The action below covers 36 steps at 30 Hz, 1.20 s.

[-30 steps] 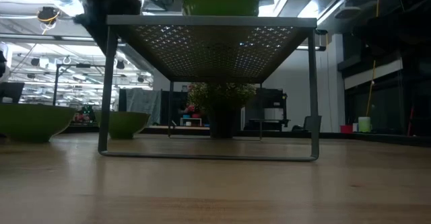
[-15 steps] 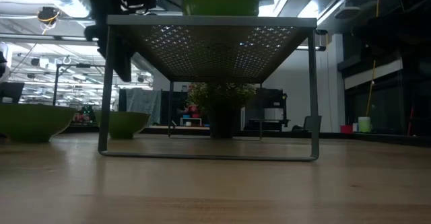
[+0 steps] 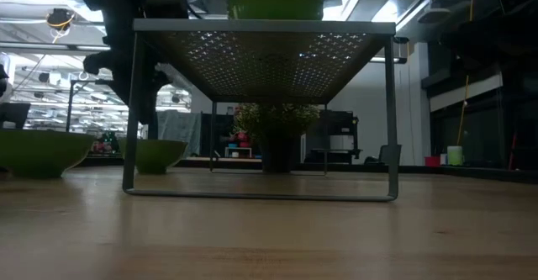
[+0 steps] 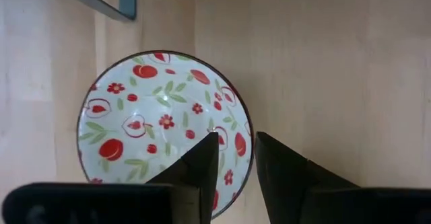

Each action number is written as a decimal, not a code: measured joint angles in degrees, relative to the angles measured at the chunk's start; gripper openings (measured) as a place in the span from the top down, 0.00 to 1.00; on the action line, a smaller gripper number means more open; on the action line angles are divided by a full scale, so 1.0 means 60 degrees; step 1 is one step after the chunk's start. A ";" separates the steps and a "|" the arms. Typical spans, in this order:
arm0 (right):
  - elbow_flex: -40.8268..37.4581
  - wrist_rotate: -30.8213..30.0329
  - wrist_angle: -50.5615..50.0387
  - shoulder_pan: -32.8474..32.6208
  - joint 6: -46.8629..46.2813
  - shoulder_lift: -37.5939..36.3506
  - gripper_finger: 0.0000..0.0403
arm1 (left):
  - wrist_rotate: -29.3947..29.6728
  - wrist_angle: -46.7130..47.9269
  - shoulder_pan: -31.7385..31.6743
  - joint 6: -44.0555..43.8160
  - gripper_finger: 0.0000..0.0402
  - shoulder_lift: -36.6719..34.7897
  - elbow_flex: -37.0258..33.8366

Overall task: Pick & Place Mini bowls
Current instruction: Stack the red patterned bowl on the red patterned bowl on the shelf

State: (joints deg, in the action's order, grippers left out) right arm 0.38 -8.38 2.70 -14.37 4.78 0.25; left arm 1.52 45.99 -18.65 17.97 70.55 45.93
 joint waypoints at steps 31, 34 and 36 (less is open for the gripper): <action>0.0000 0.0000 -0.0002 -0.0002 0.0000 0.0000 0.63 | 0.0080 -0.1012 0.0047 0.0132 0.78 0.1001 -0.0458; 0.0000 0.0000 -0.0001 -0.0003 0.0000 0.0000 0.63 | 0.0083 -0.1118 0.0047 0.0132 0.78 0.1001 -0.0519; 0.0000 0.0000 -0.0001 -0.0001 0.0000 0.0000 0.63 | 0.0090 -0.1198 0.0047 0.0132 0.78 0.1002 -0.0632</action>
State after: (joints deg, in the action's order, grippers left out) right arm 0.38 -8.38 2.69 -14.38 4.78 0.25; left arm 2.06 38.80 -18.37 18.76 76.56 42.14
